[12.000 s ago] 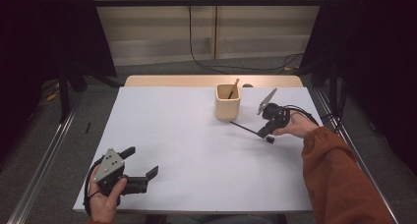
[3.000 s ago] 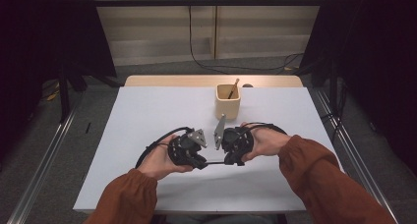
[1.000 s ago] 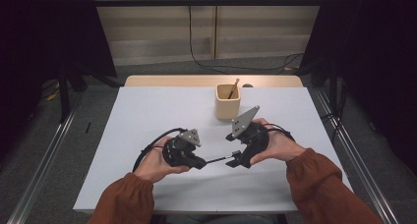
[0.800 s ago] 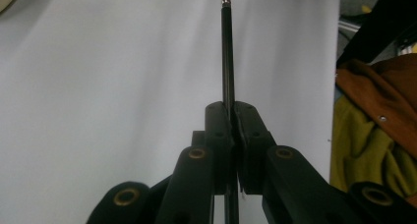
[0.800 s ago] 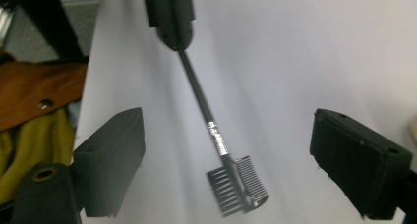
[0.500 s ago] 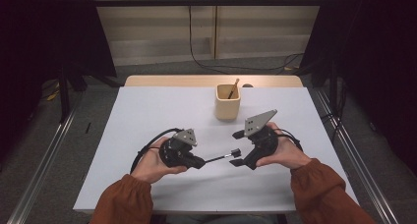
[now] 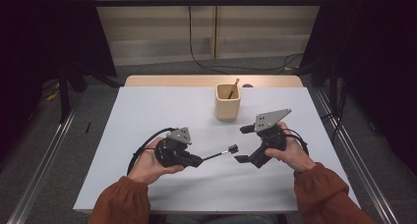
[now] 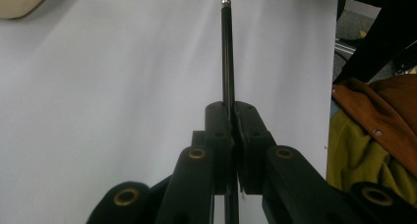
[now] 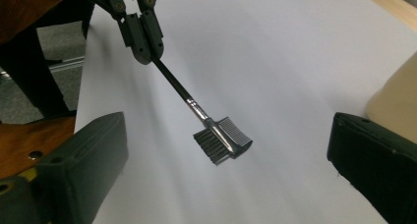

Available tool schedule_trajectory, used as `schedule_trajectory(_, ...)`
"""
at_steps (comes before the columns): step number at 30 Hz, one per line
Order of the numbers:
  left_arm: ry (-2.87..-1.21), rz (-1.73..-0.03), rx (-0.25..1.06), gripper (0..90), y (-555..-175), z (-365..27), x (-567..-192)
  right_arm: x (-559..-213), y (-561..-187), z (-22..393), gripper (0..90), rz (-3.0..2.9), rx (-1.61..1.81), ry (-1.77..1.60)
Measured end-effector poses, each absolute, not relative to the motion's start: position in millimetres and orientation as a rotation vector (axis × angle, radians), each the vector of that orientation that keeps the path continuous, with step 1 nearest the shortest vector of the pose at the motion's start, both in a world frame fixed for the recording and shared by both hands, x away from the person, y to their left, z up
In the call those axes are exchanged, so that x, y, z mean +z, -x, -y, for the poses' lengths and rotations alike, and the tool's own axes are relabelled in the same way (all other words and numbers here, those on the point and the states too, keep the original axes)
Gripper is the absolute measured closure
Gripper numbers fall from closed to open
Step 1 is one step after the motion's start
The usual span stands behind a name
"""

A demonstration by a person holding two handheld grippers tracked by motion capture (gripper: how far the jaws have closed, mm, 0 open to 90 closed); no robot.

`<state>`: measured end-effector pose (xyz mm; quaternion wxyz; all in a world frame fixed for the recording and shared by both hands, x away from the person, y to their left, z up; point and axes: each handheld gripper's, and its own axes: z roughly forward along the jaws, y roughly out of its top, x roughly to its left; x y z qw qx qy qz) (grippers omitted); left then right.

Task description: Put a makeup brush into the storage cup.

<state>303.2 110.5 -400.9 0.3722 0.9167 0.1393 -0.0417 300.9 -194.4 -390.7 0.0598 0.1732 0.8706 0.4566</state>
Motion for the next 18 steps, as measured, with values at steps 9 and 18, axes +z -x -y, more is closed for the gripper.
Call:
schedule_trajectory(9, -2.313, -0.391, -0.102, 85.6, -302, -116, -401, -394, -298, 206, 1.3, -2.592, 1.450, -0.604)
schedule_trajectory(18, -2.271, -0.413, -0.083, 85.7, -301, -121, -402, -395, -289, 213, 1.9, -2.568, 1.456, -0.620)
